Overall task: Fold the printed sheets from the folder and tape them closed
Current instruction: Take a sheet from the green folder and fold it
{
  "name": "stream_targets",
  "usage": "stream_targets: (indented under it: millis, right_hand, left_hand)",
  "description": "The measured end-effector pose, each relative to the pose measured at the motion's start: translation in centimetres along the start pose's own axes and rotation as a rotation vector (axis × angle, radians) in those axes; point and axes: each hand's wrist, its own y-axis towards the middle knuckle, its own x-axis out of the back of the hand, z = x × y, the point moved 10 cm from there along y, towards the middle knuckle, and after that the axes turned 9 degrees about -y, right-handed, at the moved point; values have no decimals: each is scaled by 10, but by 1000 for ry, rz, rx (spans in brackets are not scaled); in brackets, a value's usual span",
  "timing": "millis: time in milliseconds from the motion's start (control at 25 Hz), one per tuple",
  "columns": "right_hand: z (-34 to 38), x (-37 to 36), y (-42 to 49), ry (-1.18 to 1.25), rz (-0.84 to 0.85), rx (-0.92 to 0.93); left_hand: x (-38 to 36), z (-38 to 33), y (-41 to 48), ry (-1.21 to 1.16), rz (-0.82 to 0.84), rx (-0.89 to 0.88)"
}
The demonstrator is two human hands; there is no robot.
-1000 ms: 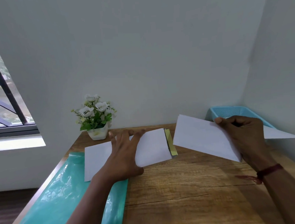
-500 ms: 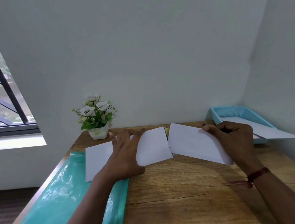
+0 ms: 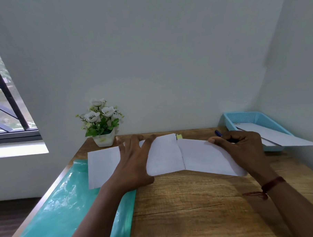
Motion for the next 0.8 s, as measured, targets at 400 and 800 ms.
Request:
stream_targets:
  millis: [400, 800]
  right_hand:
    - [-28, -2, 8, -63, 79, -123]
    - [-15, -18, 5, -23, 135, -92]
  left_hand:
    - [0, -12, -1, -29, -5, -51]
    - [-11, -22, -1, 21, 42, -69]
